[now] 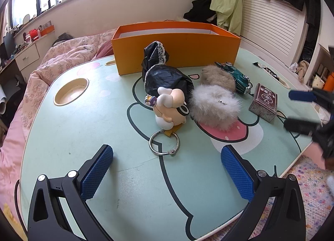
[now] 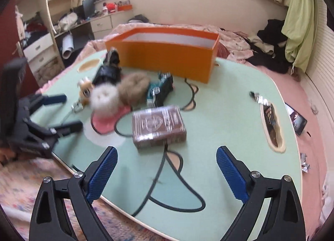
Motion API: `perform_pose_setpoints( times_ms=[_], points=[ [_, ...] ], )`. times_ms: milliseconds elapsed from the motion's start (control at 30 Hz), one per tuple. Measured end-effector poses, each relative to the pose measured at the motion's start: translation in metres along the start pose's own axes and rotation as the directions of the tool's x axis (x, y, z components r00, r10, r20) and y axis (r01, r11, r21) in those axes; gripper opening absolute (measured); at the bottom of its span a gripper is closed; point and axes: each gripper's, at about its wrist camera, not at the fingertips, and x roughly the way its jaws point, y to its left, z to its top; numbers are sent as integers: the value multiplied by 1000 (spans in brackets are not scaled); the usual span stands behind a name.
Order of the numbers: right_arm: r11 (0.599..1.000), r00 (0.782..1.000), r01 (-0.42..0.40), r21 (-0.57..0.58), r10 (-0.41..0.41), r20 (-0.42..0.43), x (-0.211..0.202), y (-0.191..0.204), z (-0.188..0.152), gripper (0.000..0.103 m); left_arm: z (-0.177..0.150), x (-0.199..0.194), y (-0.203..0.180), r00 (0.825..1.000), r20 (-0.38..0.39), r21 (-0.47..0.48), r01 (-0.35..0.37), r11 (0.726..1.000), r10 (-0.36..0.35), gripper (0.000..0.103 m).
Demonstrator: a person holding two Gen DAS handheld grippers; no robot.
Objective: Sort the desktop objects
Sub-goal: 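Carry the brown card out and release it on the table with the right tool, then reach into the box and grasp the blue tin box with the left tool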
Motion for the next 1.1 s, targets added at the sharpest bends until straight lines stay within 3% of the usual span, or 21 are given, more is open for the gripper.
perform_pose_setpoints(
  times_ms=[333, 733, 800, 933, 1033, 1100],
  points=[
    [1000, 998, 2, -11, -2, 56, 13, -8, 4, 103, -1, 0, 1, 1000, 0, 2, -3, 1000, 3, 103],
    [1000, 998, 7, -8, -7, 55, 16, -8, -1, 103, 0, -1, 2, 1000, -5, -13, -13, 1000, 13, 103],
    [1000, 998, 3, -7, -3, 58, 16, -9, -2, 103, 4, -6, 6, 1000, 7, -30, 13, 999, -12, 103],
    [1000, 998, 2, -12, -1, 60, 17, -7, -2, 103, 42, -26, 12, 997, 69, -37, 50, 998, -47, 103],
    [1000, 998, -2, -14, 3, 64, 17, -7, -2, 103, 91, -32, 8, 996, 93, 19, -7, 1000, 5, 103],
    [1000, 998, -1, -14, 2, 65, 17, -6, -3, 103, 128, -29, 3, 995, 98, 68, 6, 998, -13, 101]
  ],
)
